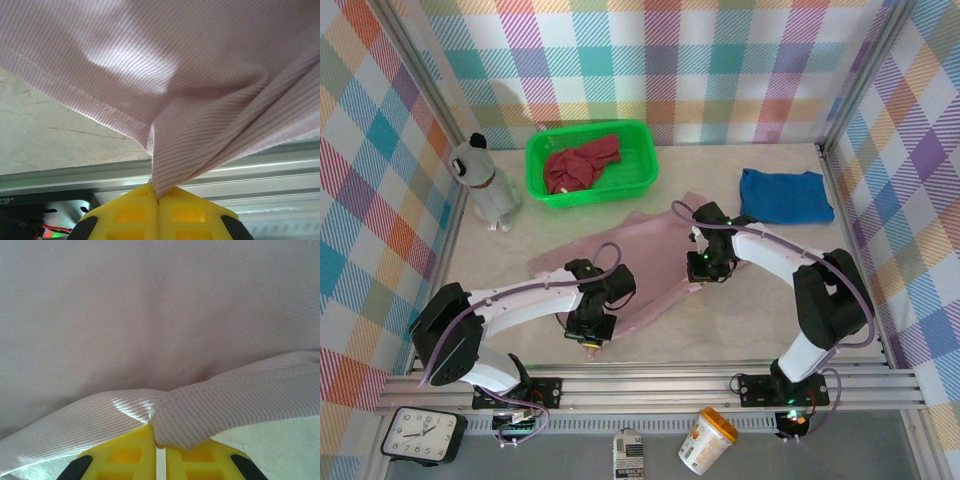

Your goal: Fold and stack the tank tops

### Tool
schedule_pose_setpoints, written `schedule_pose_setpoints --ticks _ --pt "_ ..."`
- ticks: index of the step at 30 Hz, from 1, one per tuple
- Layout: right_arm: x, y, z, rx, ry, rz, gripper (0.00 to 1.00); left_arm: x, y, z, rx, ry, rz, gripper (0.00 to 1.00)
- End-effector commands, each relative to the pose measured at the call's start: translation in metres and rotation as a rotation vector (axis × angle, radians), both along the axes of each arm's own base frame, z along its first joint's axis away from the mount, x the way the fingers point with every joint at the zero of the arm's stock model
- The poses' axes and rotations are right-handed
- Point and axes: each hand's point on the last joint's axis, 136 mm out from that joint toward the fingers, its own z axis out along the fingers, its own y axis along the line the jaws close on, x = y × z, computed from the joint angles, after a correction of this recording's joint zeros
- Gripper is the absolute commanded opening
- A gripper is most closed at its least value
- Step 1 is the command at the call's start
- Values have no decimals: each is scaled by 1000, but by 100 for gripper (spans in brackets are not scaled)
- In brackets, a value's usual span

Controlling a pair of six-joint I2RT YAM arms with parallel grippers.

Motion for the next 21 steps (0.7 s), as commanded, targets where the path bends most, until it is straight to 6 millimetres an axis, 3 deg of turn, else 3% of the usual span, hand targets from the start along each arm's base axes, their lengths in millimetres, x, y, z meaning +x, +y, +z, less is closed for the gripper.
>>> schedule_pose_setpoints --ticks 1,14,21 --pt "10 4 6 34 -6 10 13 -5 15 1 26 45 4 1" --pt "28 24 0 85 34 38 16 32 35 2 70 24 34 3" --pt "39 34 -7 109 43 30 17 49 45 -8 128 17 24 7"
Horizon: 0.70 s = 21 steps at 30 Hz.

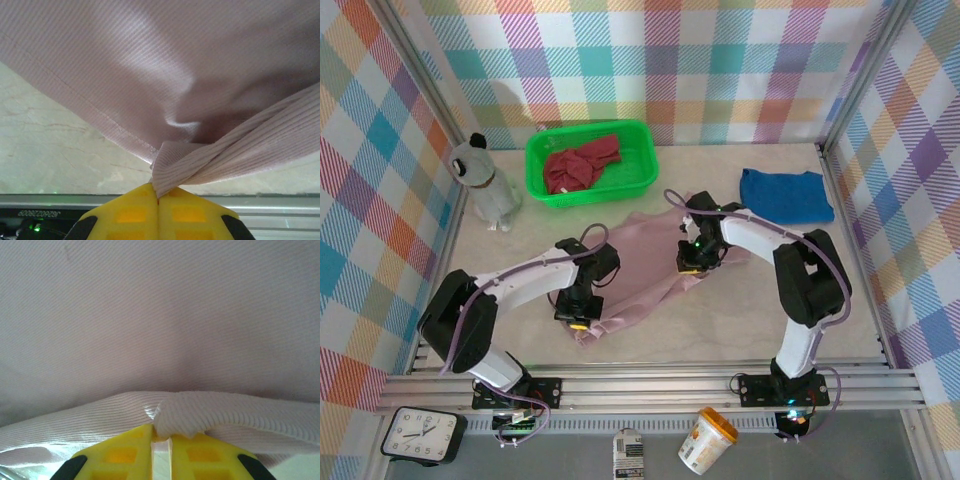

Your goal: Fold and stack the tank tops

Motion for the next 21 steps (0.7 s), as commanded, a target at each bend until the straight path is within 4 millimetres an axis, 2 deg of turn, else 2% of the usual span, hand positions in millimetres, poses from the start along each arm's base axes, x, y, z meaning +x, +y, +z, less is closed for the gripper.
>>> schedule_pose_setpoints --ticks 1,3,5,8,10,12,17,21 --pt "10 9 3 45 -5 8 18 7 14 -1 67 8 -32 8" --pt "12 14 1 59 0 11 18 11 21 -4 108 2 -37 9" --pt "14 16 0 64 2 12 19 18 30 -4 163 -20 -43 16" --pt "18 17 2 69 -13 16 23 28 36 -2 200 -56 -36 18" --pt "19 16 4 73 -19 18 26 34 35 0 209 -78 -35 30" --pt "20 13 8 75 -31 10 30 38 37 2 223 -95 -31 37" --pt "26 -18 32 64 -95 -33 39 42 37 9 228 -116 -19 45" --pt "16 -68 48 12 -130 -91 42 37 14 19 99 -118 11 48"
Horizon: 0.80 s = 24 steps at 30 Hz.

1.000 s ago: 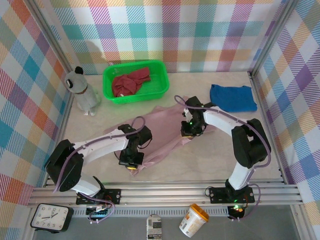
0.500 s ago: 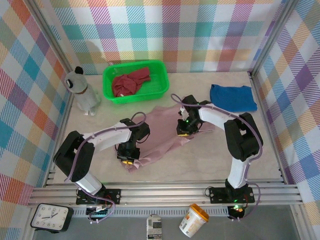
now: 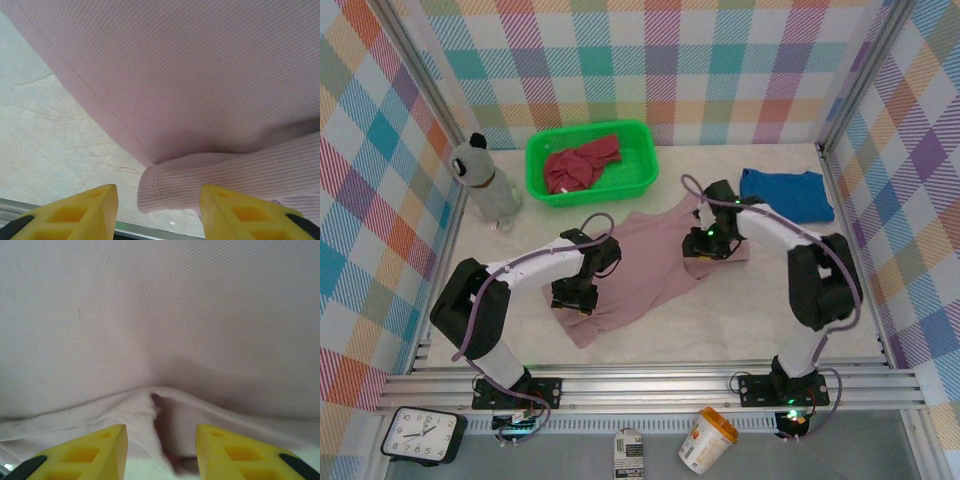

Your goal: Fold and stack the tank tops

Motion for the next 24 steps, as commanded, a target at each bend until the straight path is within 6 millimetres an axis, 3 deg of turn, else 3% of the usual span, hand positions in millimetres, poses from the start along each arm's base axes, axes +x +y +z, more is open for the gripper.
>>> schedule_pose_setpoints --ticks 1,5,10,17,24 --pt "-18 -48 14 -66 -10 -36 43 -4 -18 20 -100 -18 39 48" --pt "-26 -105 6 -114 9 -157 44 -13 -55 18 -220 -9 44 49" --pt "-12 -130 -8 -157 21 -243 49 -15 -84 7 -265 -6 11 50" --pt "21 -129 -23 -120 27 -270 49 -17 -84 -18 -242 21 -38 50" --pt "35 -125 -35 -110 60 -252 43 -20 -70 -29 -188 36 -66 50"
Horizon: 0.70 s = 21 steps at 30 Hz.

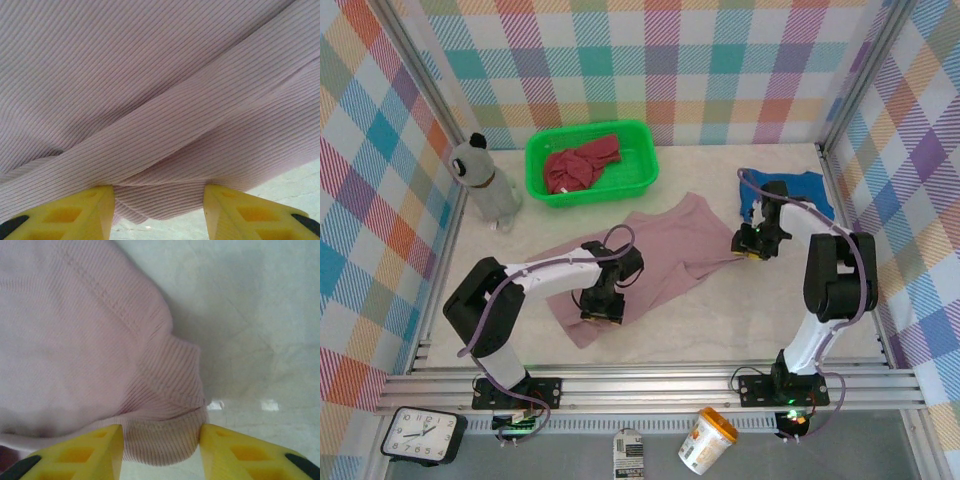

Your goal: Fold and stack the tank tops

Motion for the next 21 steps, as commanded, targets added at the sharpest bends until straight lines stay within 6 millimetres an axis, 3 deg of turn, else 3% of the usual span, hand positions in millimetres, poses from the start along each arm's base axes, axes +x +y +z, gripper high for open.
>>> schedule_pose_setpoints --ticks 1,9,13,21 --pt "9 4 1 25 -5 21 40 -3 12 -7 42 11 -27 50" --pt "6 20 24 133 7 2 13 0 22 -9 71 17 -39 50" --pt "6 29 31 194 19 -27 9 1 29 -12 102 25 -50 50" --pt "26 31 12 279 86 -163 10 4 48 -10 154 15 -37 50"
